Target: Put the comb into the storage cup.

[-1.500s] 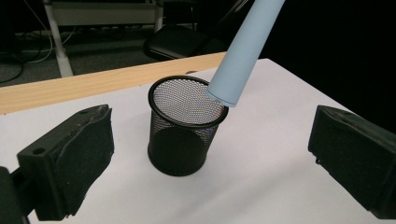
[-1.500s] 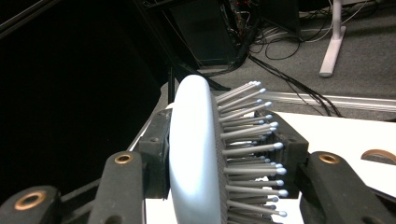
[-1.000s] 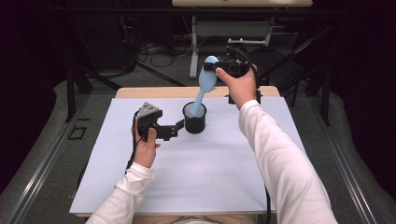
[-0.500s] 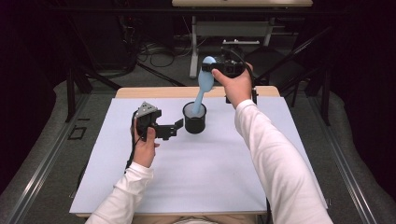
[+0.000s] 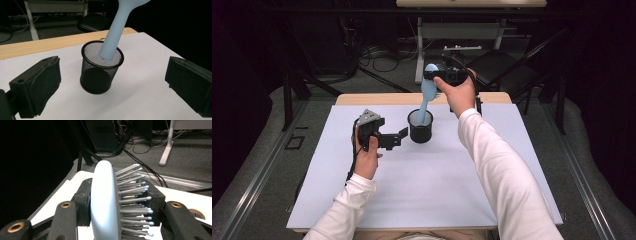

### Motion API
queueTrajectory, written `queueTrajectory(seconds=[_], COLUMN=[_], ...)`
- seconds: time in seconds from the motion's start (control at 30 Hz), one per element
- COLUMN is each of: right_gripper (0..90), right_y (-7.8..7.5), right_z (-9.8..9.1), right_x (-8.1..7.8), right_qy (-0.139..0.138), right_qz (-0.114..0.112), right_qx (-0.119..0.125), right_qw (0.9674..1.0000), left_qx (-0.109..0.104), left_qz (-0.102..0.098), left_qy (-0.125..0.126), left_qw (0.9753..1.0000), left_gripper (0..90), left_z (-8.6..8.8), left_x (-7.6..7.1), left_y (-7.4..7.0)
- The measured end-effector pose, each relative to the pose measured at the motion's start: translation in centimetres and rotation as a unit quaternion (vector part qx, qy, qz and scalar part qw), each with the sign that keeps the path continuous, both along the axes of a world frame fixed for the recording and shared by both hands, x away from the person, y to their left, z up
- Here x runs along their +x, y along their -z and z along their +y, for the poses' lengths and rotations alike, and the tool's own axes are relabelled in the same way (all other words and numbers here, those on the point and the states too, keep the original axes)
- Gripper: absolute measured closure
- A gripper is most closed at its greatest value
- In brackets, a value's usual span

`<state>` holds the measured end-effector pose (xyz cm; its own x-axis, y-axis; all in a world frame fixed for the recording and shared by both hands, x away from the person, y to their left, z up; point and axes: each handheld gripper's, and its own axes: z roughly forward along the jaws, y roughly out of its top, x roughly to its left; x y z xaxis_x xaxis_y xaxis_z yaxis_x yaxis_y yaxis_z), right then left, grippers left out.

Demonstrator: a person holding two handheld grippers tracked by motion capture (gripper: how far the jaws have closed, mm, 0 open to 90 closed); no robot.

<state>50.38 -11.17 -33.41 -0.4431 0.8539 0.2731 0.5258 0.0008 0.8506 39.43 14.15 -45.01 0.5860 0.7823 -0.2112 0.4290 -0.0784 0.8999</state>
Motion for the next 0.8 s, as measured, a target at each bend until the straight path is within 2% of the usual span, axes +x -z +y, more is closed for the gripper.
queueTrajectory(seconds=[0.8], right_gripper=[49.5], right_y=[1.6], right_z=[0.5], right_x=[0.3], right_qy=[0.005], right_qz=[-0.004], right_qx=[-0.024], right_qw=[0.9997], left_qx=[0.002], left_qz=[-0.001], left_qy=[-0.001], left_qw=[1.0], left_gripper=[0.5], left_z=[-0.1], left_x=[0.0], left_y=[0.1])
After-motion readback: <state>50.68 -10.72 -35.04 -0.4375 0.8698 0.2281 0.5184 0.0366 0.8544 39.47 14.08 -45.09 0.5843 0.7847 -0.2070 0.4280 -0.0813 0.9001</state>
